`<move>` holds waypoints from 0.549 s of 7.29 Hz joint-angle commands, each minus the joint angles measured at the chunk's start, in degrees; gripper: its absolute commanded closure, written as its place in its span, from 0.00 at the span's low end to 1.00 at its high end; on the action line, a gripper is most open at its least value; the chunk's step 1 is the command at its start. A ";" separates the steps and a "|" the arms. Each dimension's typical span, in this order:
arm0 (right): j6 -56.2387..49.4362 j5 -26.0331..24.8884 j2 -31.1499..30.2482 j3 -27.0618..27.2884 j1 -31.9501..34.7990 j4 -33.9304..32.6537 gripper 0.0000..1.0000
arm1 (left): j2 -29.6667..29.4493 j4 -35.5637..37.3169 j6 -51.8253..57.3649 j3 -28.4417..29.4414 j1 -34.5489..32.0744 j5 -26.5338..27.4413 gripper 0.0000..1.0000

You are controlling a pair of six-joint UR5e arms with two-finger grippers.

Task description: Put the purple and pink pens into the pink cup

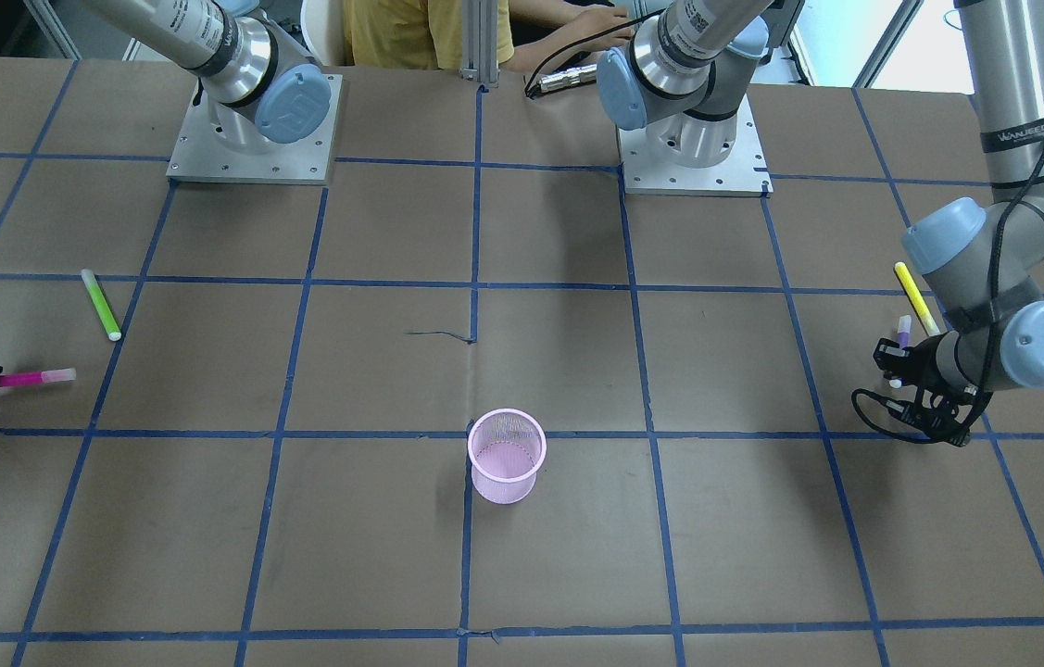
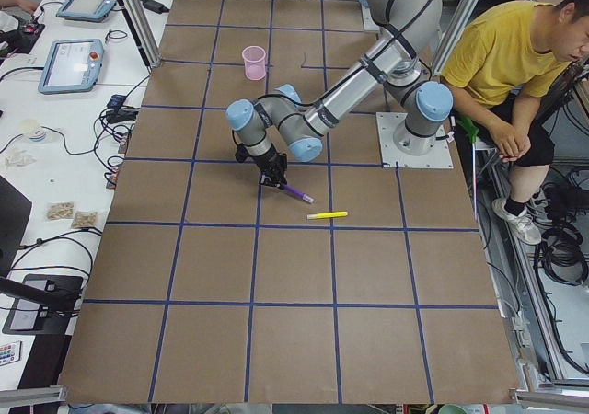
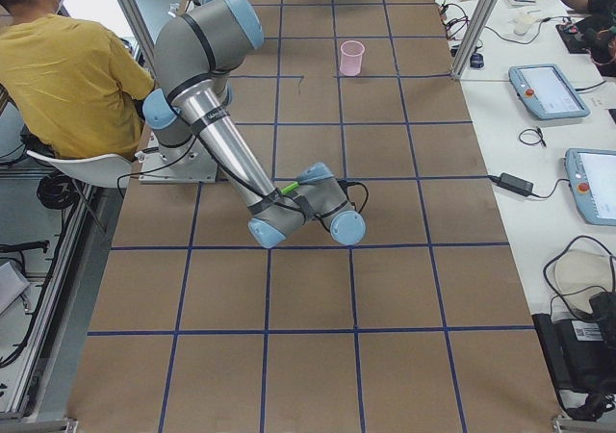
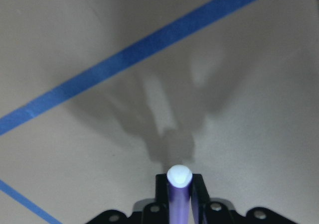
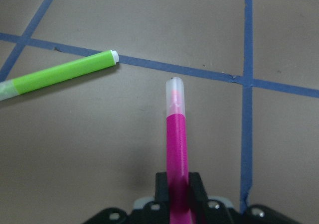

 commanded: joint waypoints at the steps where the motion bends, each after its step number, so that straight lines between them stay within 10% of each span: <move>1: 6.70 -0.19 -7.66 -0.13 0.65 0.25 0.88 | 2.41 -2.19 -0.63 0.25 -1.23 -1.20 1.00; 4: 20.47 -0.36 -17.68 -0.05 12.30 2.34 0.89 | 6.19 -5.11 -1.70 0.51 -1.60 -6.52 1.00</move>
